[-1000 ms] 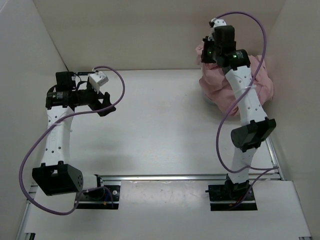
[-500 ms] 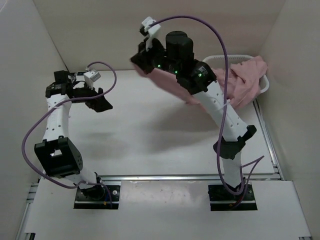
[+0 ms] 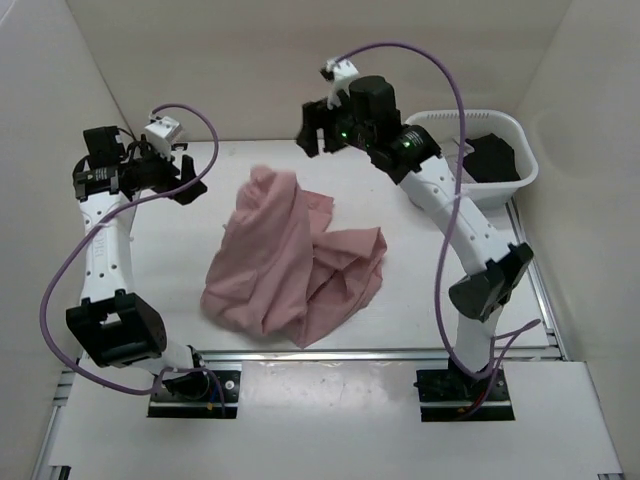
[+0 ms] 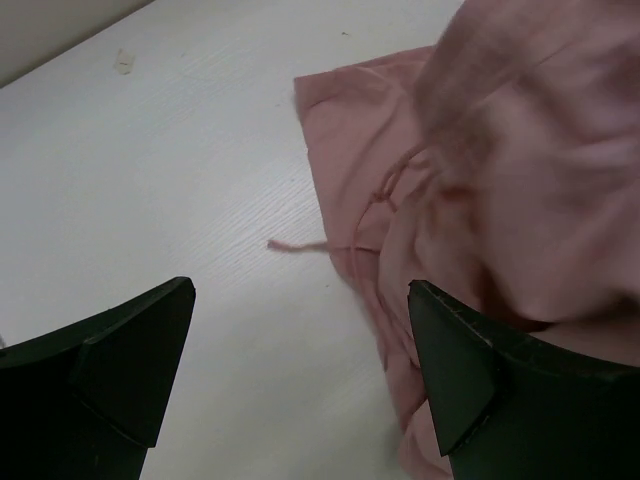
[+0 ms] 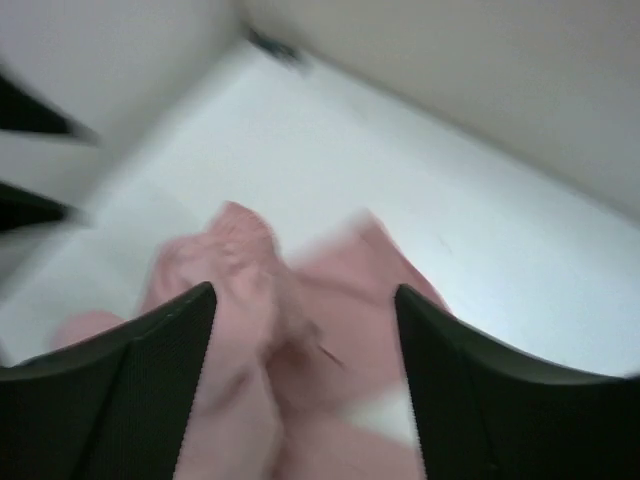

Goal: Fold and stack the trousers
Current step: Grab the trousers from the pile

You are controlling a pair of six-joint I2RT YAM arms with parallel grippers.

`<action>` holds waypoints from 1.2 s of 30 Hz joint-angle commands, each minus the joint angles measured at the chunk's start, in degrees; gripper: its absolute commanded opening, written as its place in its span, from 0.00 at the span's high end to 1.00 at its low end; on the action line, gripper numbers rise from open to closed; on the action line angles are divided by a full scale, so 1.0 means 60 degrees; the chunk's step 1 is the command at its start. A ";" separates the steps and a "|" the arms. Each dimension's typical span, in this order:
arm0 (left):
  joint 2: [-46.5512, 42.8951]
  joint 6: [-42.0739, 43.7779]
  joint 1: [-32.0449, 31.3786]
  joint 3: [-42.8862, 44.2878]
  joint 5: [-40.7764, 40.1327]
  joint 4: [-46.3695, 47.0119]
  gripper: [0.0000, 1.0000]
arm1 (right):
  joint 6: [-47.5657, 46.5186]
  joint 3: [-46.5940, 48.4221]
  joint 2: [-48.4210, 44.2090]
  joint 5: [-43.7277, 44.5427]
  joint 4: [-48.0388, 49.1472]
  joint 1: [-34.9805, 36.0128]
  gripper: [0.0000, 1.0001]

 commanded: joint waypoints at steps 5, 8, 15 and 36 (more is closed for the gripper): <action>-0.0275 0.2371 -0.0646 -0.0976 -0.1441 -0.1247 0.00 | -0.0195 -0.3557 -0.1088 0.2650 -0.1847 -0.1733 0.01; -0.0275 0.3619 -0.1407 -0.1868 -0.1720 -0.2318 0.00 | -0.0417 -0.3984 -0.0990 0.0592 -0.1611 -0.1821 0.01; 0.0823 0.2935 -0.3094 -0.5150 -0.2216 -0.1547 0.00 | 0.0447 -0.4236 0.1132 -0.2651 -0.0161 -0.1515 0.01; 0.2524 0.2216 -0.3094 -0.3149 -0.1951 -0.1499 0.86 | 0.1693 -0.2581 0.3746 -0.4517 0.0662 -0.0957 1.00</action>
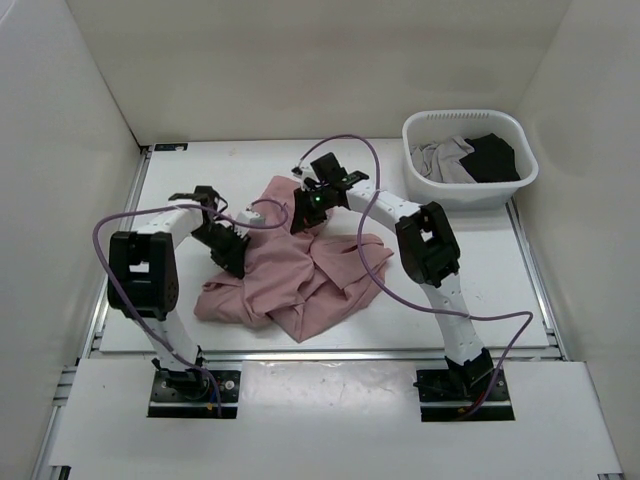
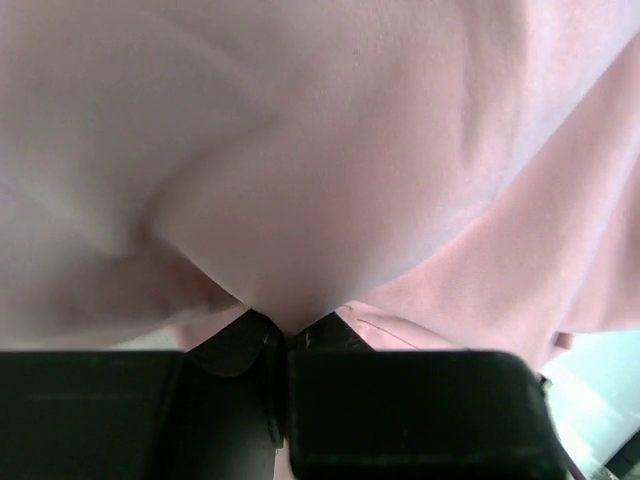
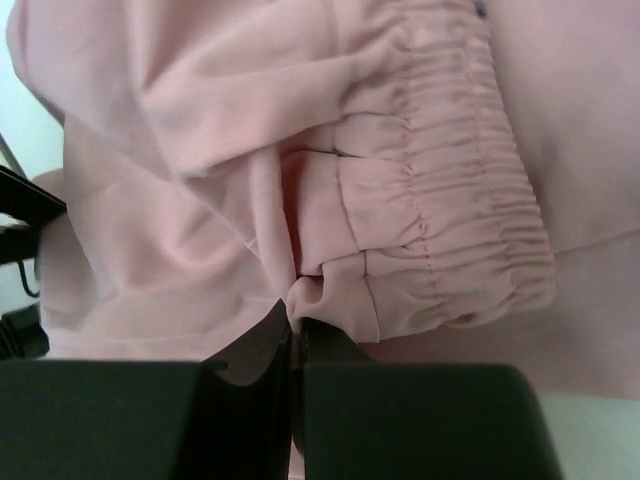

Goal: Fold and stack the trousers
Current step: Grab the trousers from the pile

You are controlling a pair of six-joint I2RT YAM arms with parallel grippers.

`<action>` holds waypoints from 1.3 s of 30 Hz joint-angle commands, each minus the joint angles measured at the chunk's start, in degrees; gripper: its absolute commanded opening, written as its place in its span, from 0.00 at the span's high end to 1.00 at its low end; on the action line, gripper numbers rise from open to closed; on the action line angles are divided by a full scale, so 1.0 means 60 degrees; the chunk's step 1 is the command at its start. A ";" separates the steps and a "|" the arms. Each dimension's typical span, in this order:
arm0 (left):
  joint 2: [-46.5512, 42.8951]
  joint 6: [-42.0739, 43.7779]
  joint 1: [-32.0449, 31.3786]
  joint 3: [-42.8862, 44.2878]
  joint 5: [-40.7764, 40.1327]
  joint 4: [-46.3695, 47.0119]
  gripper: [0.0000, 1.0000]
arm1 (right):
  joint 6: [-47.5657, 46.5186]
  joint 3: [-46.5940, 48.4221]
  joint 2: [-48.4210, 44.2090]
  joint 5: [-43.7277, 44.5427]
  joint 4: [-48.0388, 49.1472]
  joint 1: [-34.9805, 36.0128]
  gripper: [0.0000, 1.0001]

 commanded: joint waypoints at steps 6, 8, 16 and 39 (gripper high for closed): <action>0.0609 -0.0253 0.1682 0.7163 -0.1407 -0.0869 0.86 | 0.0638 0.4867 -0.2105 0.2967 -0.0096 -0.0614 1.00; 0.1310 -0.0253 0.1902 1.0537 -0.2170 -0.1034 0.86 | 0.1092 0.5549 -0.2412 0.3189 0.0604 -0.0614 1.00; -0.1057 0.0568 0.2006 0.8585 -0.2853 0.1442 0.65 | 0.1535 0.2486 -0.5129 0.3611 0.0346 -0.0438 1.00; -0.1865 -0.1763 0.0847 0.1300 -0.1220 -0.1428 0.00 | -0.0269 -0.2259 -0.6066 0.7392 -0.2204 -0.1097 0.05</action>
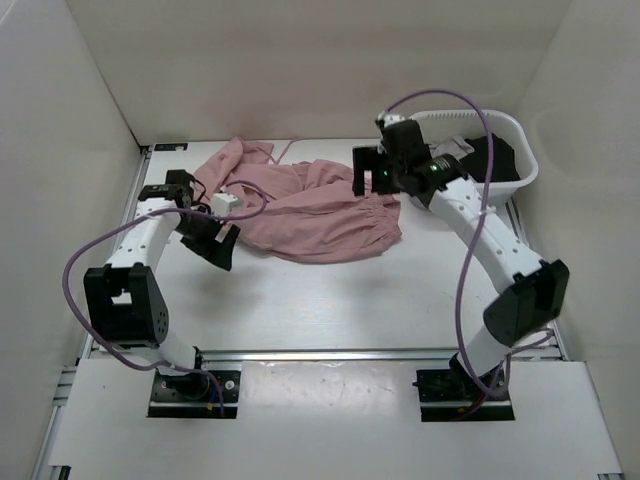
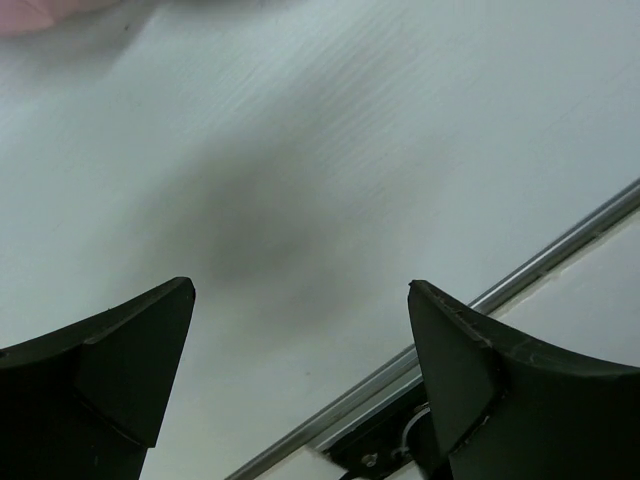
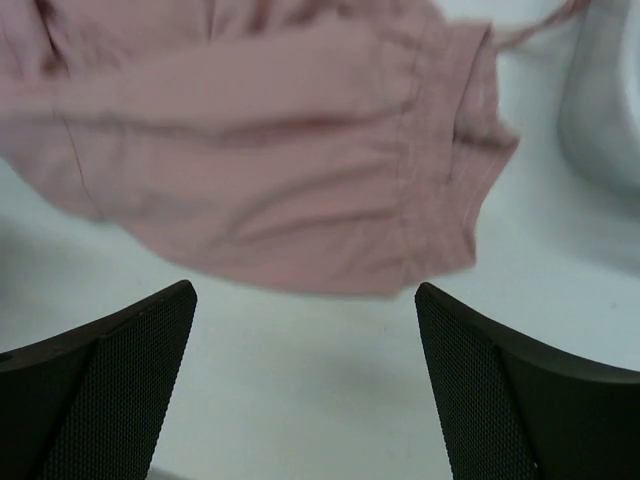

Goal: Fold and stack the trousers
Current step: Grab the trousers from the pile, then flatten the trousers out

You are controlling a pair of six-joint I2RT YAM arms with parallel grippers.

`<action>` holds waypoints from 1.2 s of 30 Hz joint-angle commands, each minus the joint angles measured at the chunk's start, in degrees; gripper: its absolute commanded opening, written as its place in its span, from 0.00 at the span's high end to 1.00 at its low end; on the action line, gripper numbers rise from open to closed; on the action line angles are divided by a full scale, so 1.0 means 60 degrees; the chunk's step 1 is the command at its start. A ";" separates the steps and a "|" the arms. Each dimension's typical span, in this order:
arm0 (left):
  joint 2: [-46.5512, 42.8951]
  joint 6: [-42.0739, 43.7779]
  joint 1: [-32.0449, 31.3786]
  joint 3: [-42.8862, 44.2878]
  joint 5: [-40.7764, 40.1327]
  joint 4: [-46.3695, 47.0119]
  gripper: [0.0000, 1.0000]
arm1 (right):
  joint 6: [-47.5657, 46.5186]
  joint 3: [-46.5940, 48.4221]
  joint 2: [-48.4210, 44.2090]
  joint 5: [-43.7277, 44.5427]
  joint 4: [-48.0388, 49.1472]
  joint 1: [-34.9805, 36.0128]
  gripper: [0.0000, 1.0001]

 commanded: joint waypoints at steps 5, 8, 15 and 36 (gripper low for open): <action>-0.0778 -0.1671 0.1727 0.0008 0.3521 0.1982 0.00 | 0.0732 0.4334 0.5430 0.1059 0.0090 -0.0548 0.05; -0.1919 -0.1087 0.1334 -0.1306 0.1464 0.4560 0.00 | 0.0939 0.6959 0.7471 0.0680 -0.0687 -0.0637 0.03; -0.2858 0.0744 0.0980 -0.3054 -0.1548 0.5431 0.00 | 0.1803 0.6218 0.8138 0.0854 -0.1100 -0.0637 0.02; -0.4146 0.0333 0.0220 -0.6038 -0.0981 0.6301 0.00 | -0.0234 -0.2023 -0.1390 0.2174 -0.0837 0.0505 1.00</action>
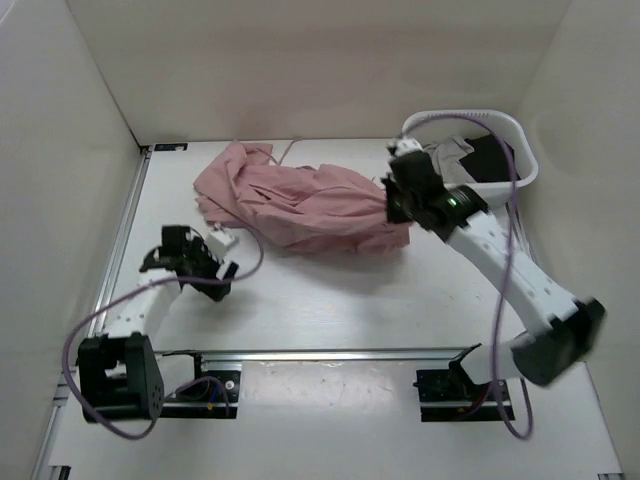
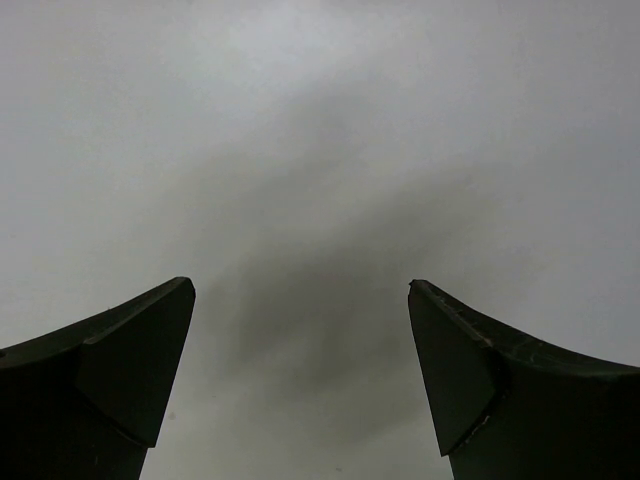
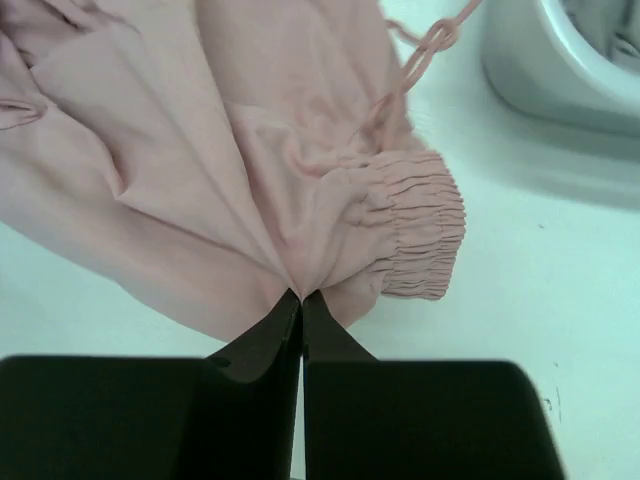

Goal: Fold and stack the trousers
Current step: Flatten the trousers out

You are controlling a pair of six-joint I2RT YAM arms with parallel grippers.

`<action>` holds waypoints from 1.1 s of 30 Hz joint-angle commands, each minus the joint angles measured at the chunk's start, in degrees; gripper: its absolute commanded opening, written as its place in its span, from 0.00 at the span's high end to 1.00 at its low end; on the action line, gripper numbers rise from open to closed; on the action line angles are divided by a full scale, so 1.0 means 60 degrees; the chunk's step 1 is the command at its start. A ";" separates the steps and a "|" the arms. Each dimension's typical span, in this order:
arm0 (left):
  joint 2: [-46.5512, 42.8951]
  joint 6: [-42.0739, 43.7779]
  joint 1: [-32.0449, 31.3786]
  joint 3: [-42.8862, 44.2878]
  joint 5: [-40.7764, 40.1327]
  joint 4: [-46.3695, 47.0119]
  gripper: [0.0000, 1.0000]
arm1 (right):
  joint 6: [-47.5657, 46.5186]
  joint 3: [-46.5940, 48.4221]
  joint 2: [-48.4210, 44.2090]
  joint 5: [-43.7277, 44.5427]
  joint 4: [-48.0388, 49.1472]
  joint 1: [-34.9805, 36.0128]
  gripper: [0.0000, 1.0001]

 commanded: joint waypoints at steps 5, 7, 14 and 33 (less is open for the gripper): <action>-0.0319 0.2414 -0.0650 -0.1543 -0.0707 0.1182 0.00 | 0.0245 -0.5934 -0.2508 0.0623 0.0676 -0.0062 1.00; 0.0779 0.2618 -0.0650 -0.0970 0.0037 0.0186 0.00 | 0.0524 -0.6541 -0.2890 0.1049 0.0913 -0.0062 1.00; 0.1238 0.0461 -0.0532 -0.1698 -0.0570 0.1128 0.00 | 0.1360 -0.7173 -0.2891 0.1476 0.1279 -0.0062 1.00; 0.3066 0.4979 0.2337 -0.0191 0.3924 -0.3878 0.00 | 0.1140 -0.6734 -0.2525 0.2852 0.1470 0.0509 1.00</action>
